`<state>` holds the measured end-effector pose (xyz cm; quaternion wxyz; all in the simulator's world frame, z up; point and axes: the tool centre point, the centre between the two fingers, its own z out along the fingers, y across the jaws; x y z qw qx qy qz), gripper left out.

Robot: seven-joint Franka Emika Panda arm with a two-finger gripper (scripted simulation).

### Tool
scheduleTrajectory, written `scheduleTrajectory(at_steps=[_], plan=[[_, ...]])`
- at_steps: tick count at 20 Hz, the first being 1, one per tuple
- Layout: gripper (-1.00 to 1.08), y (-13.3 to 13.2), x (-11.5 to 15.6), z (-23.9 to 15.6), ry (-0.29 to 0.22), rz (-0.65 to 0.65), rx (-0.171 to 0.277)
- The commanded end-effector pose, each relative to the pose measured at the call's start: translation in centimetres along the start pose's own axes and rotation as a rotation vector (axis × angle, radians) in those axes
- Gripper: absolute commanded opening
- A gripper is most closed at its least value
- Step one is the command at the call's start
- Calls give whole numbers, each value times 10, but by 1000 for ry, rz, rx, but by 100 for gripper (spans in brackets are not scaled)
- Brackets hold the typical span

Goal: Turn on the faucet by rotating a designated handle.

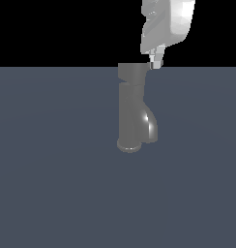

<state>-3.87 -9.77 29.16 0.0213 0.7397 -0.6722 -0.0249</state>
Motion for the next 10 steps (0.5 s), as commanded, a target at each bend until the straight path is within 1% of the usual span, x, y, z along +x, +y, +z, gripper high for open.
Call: scheduleTrajectory(at_steps=[1,9,10], plan=[[-100,-28,7,-8,6,3,55],[-100,-48,31,-10,7,33,64],[-100,-48,31,-10,7,33,64]])
